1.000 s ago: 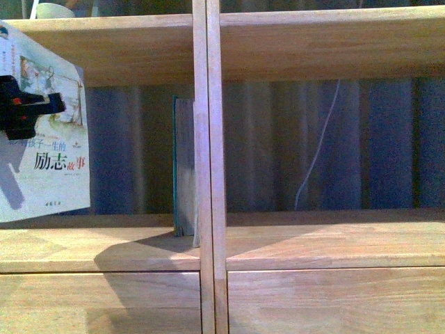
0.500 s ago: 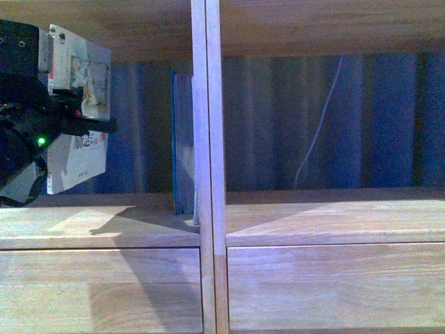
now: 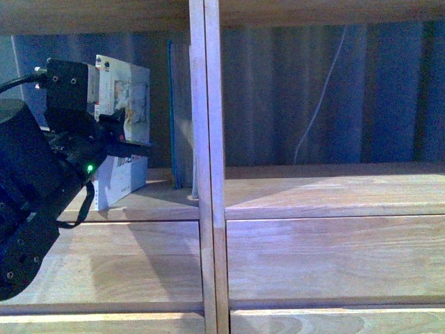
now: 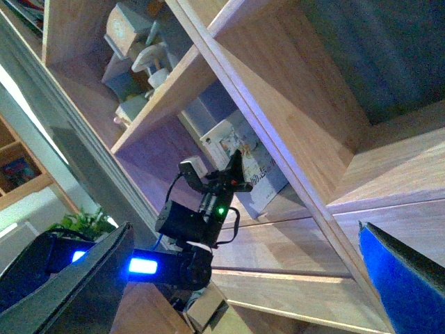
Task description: Organize books on shelf
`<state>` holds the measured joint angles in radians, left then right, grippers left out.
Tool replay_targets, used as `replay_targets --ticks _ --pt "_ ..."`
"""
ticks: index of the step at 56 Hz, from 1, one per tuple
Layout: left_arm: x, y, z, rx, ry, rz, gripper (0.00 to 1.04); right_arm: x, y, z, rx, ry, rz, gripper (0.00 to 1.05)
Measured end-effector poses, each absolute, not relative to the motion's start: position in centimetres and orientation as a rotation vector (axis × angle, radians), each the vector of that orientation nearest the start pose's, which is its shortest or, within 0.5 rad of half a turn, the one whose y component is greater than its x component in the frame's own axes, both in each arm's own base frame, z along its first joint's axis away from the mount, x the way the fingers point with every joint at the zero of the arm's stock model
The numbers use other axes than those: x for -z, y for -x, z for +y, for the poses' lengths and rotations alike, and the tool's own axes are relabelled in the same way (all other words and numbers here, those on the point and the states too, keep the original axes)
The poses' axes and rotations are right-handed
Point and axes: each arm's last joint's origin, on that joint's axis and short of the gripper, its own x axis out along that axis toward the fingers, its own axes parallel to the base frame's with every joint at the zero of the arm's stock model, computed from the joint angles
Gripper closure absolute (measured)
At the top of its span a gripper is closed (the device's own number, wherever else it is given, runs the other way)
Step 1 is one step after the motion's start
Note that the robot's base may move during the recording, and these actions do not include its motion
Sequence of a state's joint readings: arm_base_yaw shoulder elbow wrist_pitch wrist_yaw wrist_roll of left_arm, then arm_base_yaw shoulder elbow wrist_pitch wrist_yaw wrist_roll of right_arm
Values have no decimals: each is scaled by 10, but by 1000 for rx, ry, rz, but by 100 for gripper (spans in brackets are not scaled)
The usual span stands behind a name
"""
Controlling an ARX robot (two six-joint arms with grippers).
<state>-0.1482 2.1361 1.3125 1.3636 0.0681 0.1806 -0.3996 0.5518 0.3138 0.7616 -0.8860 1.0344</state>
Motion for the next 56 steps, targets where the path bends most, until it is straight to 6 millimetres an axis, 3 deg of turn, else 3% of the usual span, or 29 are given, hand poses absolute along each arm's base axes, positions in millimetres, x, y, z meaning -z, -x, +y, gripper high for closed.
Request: replay_targets --ticks 19,34,53,56 --pt "-245 -474 -70 144 -102 -532 98 -280 -119 -20 -645 -722 -103 7" --pt "-248 -497 -82 174 -82 -517 98 -278 -124 -28 -611 -737 -114 7" --pt "-245 -503 -96 229 -83 -499 98 -268 -132 -32 -588 -789 -82 7" --pt "-245 -504 -96 233 -80 -484 87 -267 -132 -32 -587 -793 -79 7"
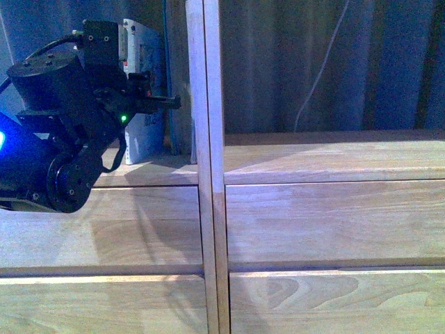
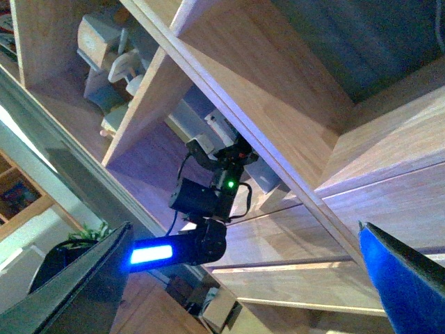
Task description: Organize books on shelf
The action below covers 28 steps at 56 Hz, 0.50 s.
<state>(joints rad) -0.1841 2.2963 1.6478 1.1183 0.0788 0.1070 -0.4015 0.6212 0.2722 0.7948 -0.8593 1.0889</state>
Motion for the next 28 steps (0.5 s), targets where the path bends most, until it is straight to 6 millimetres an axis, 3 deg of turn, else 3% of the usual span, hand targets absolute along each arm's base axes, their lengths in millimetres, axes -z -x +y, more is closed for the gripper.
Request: replay_targets --ticks 15,28 --pt "-231 -497 -102 267 -100 -430 43 -268 -129 -26 -609 -795 -80 7" --pt "-238 -475 -100 278 -97 -447 7 -270 -123 -19 -642 -793 -80 7"
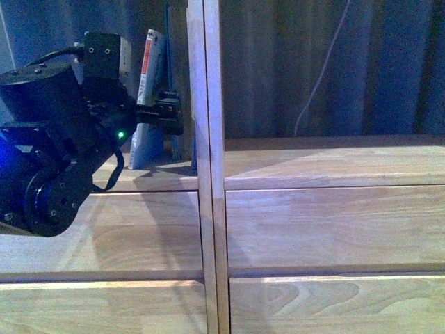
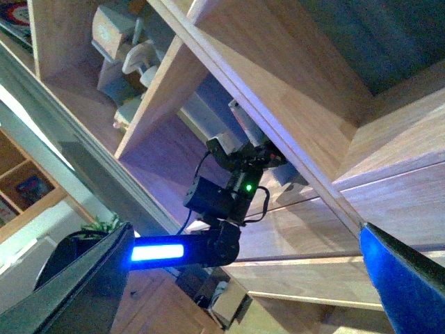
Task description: Organize books on shelf
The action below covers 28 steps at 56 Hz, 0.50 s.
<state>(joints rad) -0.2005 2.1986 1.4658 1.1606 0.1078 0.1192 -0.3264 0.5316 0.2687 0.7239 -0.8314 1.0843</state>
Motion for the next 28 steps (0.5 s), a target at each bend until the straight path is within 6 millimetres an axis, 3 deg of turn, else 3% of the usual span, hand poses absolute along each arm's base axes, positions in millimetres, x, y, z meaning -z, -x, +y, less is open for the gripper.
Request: replay_targets --ticks 17,28 --pt "-255 -422 -90 270 -3 -415 7 -270 -121 -12 -657 -783 -73 7" --pt "-267 -379 -74 248 60 -305 7 -265 -124 -9 -598 -703 -86 7"
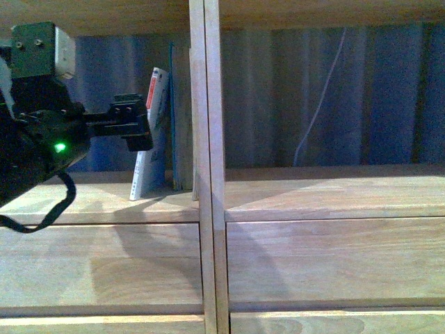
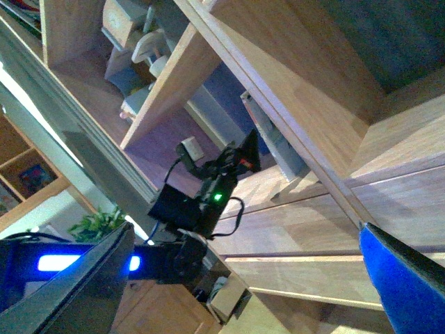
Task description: Organize books on shelf
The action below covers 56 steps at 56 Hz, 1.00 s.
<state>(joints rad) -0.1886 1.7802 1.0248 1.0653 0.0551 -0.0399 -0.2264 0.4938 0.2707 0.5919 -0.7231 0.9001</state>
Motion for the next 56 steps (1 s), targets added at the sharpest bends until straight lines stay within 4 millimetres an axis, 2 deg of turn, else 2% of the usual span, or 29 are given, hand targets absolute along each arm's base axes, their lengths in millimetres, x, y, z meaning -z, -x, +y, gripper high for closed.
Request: replay_targets --ticks 7,15,24,30,38,47,50,53,56 --pt "-270 -357 -59 243 103 -255 7 -257 -130 -7 -514 -589 -70 7" --pt "-271 -324 -39 239 156 -205 7 -248 -135 -6 -378 -298 -98 7" --pt "-273 -290 -30 287 194 -179 7 -251 -135 -5 -314 -82 -178 7" --pt "-271 -259 -26 323 217 -163 7 -252 -133 -3 -279 38 -226 7" --pt "-263 -220 -21 336 235 -111 7 -252 -132 -1 -266 110 -257 7" --pt "-243 -174 -16 340 239 -38 7 -255 -130 0 -252 143 -285 7" --pt "-244 -169 -16 346 232 -57 7 -255 -129 0 -250 150 -290 7" --pt "-246 -168 -17 326 215 -62 9 -255 -128 1 -138 77 -171 16" --pt "-238 -165 -16 130 137 -5 21 -244 -126 0 -21 37 -41 28"
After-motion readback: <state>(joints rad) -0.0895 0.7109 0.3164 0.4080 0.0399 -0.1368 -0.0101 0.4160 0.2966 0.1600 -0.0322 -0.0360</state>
